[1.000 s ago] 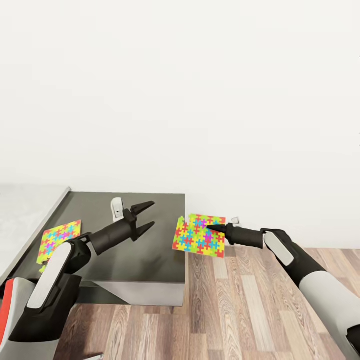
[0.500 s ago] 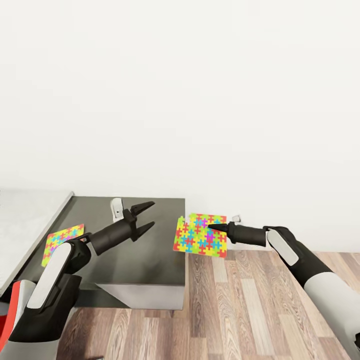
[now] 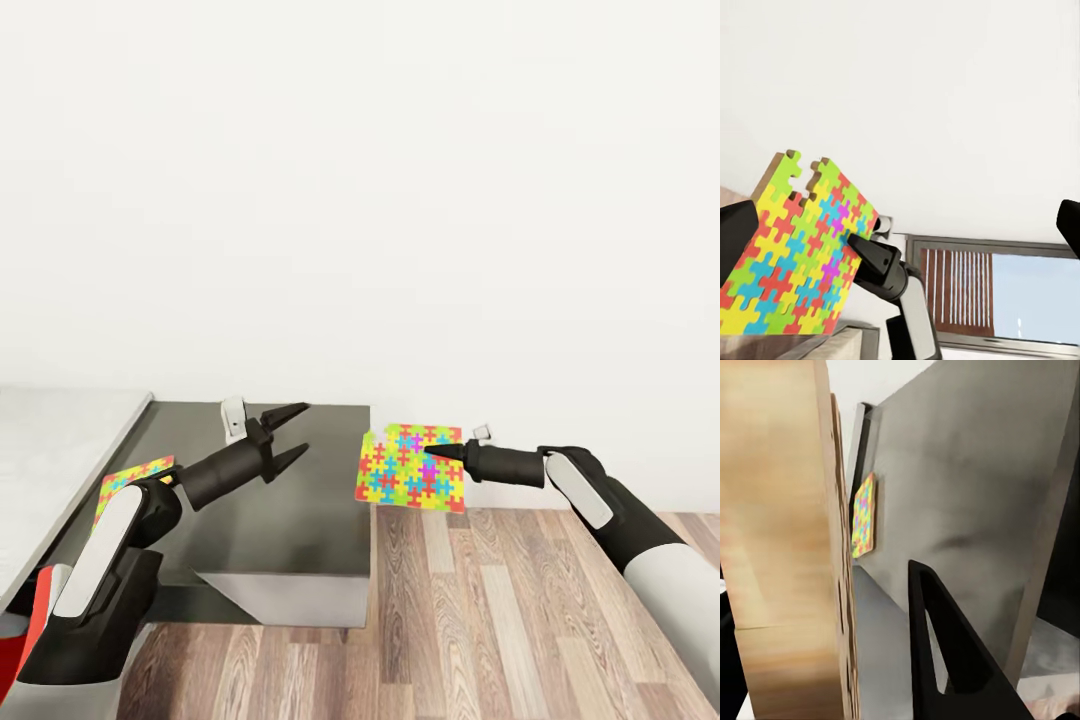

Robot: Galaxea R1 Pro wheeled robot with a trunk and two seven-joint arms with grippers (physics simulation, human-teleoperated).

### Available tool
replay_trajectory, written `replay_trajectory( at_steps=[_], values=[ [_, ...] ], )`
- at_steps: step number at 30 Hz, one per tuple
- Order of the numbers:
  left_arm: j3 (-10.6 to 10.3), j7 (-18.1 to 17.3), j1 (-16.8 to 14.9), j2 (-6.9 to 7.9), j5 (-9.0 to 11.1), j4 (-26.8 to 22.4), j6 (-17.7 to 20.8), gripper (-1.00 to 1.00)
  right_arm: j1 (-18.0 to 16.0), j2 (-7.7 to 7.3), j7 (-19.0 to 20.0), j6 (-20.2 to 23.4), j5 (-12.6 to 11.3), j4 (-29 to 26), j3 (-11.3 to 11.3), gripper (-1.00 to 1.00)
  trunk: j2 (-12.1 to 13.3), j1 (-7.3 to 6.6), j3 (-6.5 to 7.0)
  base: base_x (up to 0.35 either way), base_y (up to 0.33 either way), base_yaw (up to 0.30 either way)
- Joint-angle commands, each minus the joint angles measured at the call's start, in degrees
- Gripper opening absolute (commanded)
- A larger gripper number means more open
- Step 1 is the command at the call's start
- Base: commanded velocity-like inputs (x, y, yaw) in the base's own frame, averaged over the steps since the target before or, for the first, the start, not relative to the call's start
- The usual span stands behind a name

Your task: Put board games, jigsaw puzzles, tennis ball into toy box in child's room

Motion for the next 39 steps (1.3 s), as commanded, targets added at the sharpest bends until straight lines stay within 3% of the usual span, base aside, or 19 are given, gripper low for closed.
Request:
replay_trajectory(
  at_steps=[1,14,22,29,39],
  values=[
    [0.0,0.5,0.0,0.03,0.6,0.0,0.0,1.0,-0.1,-0.25,0.1,0.1,-0.1,-0.2,0.1,-1.0,0.4,-0.22,0.22,0.0,0.0,0.0],
    [0.0,0.4,0.0,0.03,0.6,-0.1,0.0,1.0,1.1,-1.24,0.1,2.9,-0.1,-3.7,0.1,-1.0,5.6,-3.07,3.76,0.0,0.0,0.0],
    [0.1,0.3,0.0,0.06,0.6,-0.1,0.0,1.0,3.1,-3.67,-0.1,5.3,-0.2,-9.4,-0.3,-1.0,8.8,-4.83,5.93,0.0,0.0,0.0],
    [0.2,0.4,0.0,0.11,0.6,-0.1,0.0,1.0,3.7,-4.08,-0.1,5.6,-0.2,-11.0,-2.1,-1.0,11.6,-6.36,7.83,0.0,0.0,0.0],
    [0.2,0.4,0.0,0.11,0.6,0.0,0.0,1.0,4.3,-4.51,-0.1,5.7,-0.1,-12.8,-2.6,-1.0,15.6,-8.56,10.55,0.0,0.0,0.0]
  ],
)
